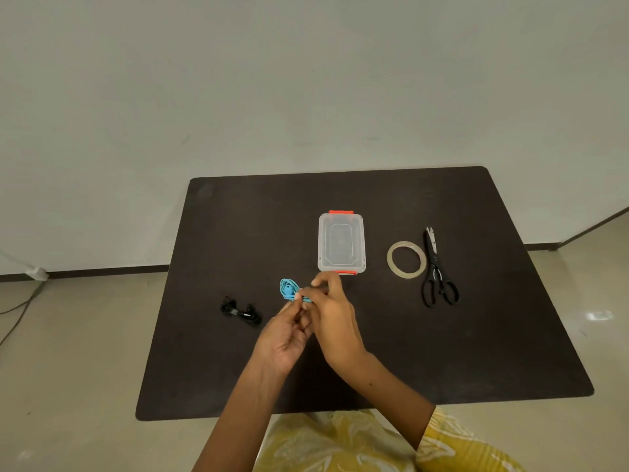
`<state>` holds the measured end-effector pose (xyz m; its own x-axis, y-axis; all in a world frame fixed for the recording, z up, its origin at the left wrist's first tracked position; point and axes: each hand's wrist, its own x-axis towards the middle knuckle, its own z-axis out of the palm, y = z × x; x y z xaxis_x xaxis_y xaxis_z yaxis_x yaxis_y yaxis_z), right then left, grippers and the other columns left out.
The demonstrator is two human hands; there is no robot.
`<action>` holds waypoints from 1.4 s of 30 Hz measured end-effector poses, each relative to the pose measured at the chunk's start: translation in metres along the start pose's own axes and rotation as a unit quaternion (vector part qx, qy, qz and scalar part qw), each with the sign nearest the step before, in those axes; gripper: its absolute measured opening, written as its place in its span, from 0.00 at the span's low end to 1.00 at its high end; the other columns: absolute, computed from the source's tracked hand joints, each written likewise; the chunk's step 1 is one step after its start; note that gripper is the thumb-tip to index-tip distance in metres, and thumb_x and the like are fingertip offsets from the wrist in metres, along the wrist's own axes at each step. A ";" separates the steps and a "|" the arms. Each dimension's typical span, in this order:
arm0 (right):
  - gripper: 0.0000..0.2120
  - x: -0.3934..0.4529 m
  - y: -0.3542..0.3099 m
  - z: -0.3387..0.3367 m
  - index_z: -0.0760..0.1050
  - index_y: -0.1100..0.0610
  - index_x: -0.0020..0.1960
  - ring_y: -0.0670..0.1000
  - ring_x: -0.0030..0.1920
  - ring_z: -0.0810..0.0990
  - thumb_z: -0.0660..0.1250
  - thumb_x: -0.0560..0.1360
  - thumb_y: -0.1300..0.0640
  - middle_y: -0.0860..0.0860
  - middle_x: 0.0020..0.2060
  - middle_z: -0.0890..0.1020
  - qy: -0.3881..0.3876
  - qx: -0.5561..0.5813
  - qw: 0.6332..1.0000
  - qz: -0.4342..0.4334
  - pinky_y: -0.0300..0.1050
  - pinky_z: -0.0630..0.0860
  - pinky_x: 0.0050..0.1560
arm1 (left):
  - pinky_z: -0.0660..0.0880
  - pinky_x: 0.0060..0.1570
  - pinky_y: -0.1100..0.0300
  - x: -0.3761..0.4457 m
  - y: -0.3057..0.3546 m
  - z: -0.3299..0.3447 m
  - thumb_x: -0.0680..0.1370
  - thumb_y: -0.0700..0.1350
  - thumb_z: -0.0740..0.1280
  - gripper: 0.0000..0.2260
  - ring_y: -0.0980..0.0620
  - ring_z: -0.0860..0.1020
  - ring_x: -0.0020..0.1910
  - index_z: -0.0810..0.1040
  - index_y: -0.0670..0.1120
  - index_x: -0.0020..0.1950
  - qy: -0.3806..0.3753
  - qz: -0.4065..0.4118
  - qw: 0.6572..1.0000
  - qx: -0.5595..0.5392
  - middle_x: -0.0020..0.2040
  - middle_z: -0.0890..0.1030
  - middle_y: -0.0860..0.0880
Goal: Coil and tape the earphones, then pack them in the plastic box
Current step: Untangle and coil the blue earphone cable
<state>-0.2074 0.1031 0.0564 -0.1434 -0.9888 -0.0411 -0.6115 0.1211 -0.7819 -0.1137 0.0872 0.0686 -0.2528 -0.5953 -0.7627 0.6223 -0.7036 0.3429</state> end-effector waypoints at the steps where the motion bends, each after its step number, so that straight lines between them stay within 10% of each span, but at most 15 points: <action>1: 0.08 0.000 0.000 0.000 0.75 0.51 0.54 0.49 0.49 0.82 0.66 0.76 0.59 0.48 0.48 0.81 -0.003 0.004 1.000 0.011 0.30 0.76 0.43 | 0.80 0.29 0.62 0.000 0.001 -0.001 0.80 0.41 0.62 0.07 0.54 0.84 0.32 0.78 0.40 0.52 0.004 0.002 1.000 -0.004 0.34 0.85 0.45; 22: 0.12 0.011 -0.022 0.007 0.79 0.58 0.58 0.47 0.56 0.79 0.68 0.75 0.61 0.53 0.56 0.81 0.017 -0.023 0.998 -0.053 0.38 0.76 0.59 | 0.77 0.47 0.57 0.015 0.022 -0.009 0.80 0.42 0.62 0.07 0.52 0.82 0.43 0.80 0.43 0.50 0.034 0.065 0.996 0.050 0.41 0.84 0.47; 25: 0.13 0.012 -0.012 0.002 0.79 0.57 0.58 0.44 0.55 0.76 0.69 0.74 0.59 0.52 0.57 0.76 0.036 -0.025 0.999 -0.032 0.24 0.69 0.55 | 0.77 0.51 0.55 0.018 0.017 -0.001 0.80 0.42 0.62 0.08 0.50 0.81 0.47 0.81 0.43 0.51 0.036 0.082 0.993 0.076 0.45 0.84 0.46; 34: 0.12 0.024 0.064 -0.080 0.80 0.52 0.54 0.43 0.52 0.79 0.71 0.71 0.59 0.45 0.50 0.80 0.049 0.081 0.993 -0.073 0.35 0.78 0.49 | 0.78 0.51 0.56 0.035 -0.009 0.053 0.80 0.42 0.62 0.08 0.50 0.83 0.50 0.81 0.44 0.53 0.009 0.138 0.966 0.219 0.48 0.85 0.46; 42: 0.10 0.088 0.173 -0.113 0.79 0.56 0.54 0.54 0.55 0.78 0.65 0.76 0.54 0.52 0.53 0.80 -0.027 -0.234 0.971 0.031 0.49 0.76 0.48 | 0.77 0.57 0.52 0.048 -0.040 0.089 0.79 0.44 0.64 0.10 0.51 0.83 0.51 0.76 0.45 0.59 0.033 0.124 0.965 0.227 0.46 0.86 0.48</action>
<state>-0.4139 0.0471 -0.0118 -0.1583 -0.9799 -0.1211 -0.8912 0.1946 -0.4097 -0.2169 0.0524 0.0670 -0.0805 -0.7525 -0.6537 0.2657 -0.6482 0.7136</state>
